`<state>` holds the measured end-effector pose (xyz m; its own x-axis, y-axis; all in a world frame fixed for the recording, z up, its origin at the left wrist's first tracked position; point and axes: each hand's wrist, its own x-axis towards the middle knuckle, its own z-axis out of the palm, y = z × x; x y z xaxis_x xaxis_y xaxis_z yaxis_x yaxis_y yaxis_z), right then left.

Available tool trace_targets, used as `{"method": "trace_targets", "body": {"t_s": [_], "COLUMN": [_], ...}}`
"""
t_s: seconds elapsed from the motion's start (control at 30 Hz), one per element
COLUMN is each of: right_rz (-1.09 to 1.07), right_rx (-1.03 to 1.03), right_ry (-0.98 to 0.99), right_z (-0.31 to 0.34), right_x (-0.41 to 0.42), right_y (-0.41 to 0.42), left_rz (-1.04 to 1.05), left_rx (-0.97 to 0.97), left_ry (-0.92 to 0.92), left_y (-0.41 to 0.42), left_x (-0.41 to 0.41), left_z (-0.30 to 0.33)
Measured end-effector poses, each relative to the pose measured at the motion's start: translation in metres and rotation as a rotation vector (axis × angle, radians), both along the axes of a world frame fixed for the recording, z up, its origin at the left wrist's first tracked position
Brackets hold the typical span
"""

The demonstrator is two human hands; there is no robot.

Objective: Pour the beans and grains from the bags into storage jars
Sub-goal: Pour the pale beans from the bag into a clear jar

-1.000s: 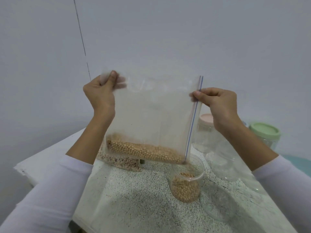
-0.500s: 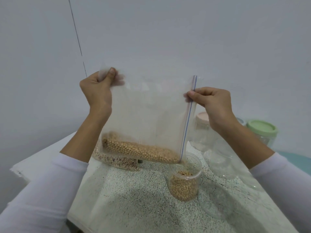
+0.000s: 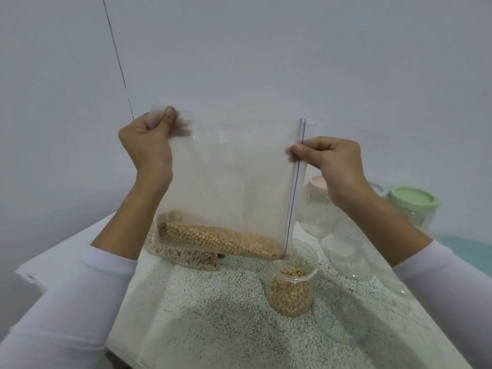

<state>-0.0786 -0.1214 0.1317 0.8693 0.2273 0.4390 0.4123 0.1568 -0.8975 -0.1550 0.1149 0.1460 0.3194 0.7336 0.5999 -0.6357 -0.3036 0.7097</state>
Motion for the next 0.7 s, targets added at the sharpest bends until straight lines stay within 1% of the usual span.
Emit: {"method": "trace_targets", "body": {"t_s": [0.07, 0.17, 0.3, 0.4, 0.5, 0.63, 0.7], "right_rz": [-0.021, 0.001, -0.034, -0.013, -0.023, 0.01, -0.008], "right_rx": [0.012, -0.011, 0.019, 0.008, 0.029, 0.005, 0.024], "right_ry": [-0.012, -0.007, -0.005, -0.001, -0.01, 0.002, -0.004], "right_z": [-0.0006, -0.0013, -0.0024, -0.0023, -0.0015, -0.0012, -0.0009], "right_x": [0.0006, -0.0005, 0.0003, -0.0008, -0.0007, -0.0025, -0.0025], "right_y": [-0.0016, -0.0022, -0.0041, -0.0034, -0.0037, -0.0022, -0.003], "left_rz": [0.033, -0.014, 0.012, -0.034, 0.018, -0.026, 0.014], "left_rx": [-0.027, 0.02, 0.023, 0.043, 0.019, 0.064, 0.05], "left_ry": [-0.039, -0.01, -0.039, -0.034, -0.065, -0.036, -0.06], "left_y": [0.0001, -0.0033, -0.0047, -0.0073, -0.0084, -0.0076, -0.0055], "left_x": [-0.0007, -0.0016, -0.0025, -0.0028, -0.0032, -0.0043, -0.0058], "left_z": [-0.0025, -0.0025, -0.0014, -0.0008, -0.0003, 0.0001, 0.0002]}}
